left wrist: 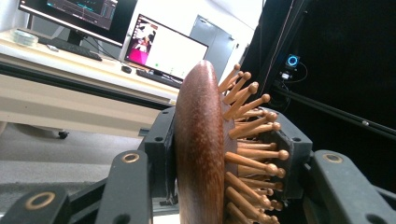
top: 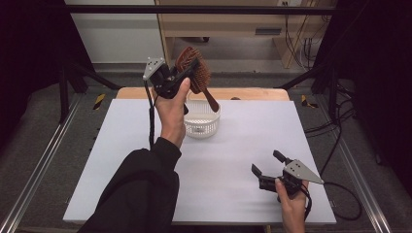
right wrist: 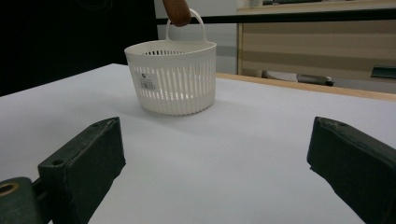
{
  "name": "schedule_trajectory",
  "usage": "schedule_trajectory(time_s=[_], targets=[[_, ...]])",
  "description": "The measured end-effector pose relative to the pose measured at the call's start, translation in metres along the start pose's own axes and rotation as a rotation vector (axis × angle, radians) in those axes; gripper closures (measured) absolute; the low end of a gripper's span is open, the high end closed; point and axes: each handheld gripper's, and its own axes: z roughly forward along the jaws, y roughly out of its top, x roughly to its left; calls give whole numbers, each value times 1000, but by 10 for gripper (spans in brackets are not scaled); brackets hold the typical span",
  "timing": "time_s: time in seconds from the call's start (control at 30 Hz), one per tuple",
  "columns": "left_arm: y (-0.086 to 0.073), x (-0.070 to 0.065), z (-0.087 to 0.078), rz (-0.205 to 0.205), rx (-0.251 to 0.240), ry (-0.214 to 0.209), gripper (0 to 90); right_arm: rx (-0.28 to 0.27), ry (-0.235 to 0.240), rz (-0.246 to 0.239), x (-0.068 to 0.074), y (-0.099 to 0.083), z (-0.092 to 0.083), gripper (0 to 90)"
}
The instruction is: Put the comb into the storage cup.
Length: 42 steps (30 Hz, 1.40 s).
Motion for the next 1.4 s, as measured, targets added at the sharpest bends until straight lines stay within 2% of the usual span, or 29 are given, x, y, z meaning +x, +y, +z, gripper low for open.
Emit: schedule_trajectory(time_s=[0.13,0.57,0.8,0.97,1.07,1.4], targets=[[2,2,0,6,-7,28,506,1,4,0,0,0,0,45],[0,10,3,-4,-11,46,506,-4,3,4,0,0,0,45],[-2,14,4,37,8,59,507,-7,1,3,0,0,1,44],[-7,21,5,23,12,79,507,-8,0,9,-1,0,0,42],[-9,24,5,6,13,76,506,-10,0,7,0,0,0,41],[-12,28,10,13,26,91,506,-13,0,5,1,0,1,39]])
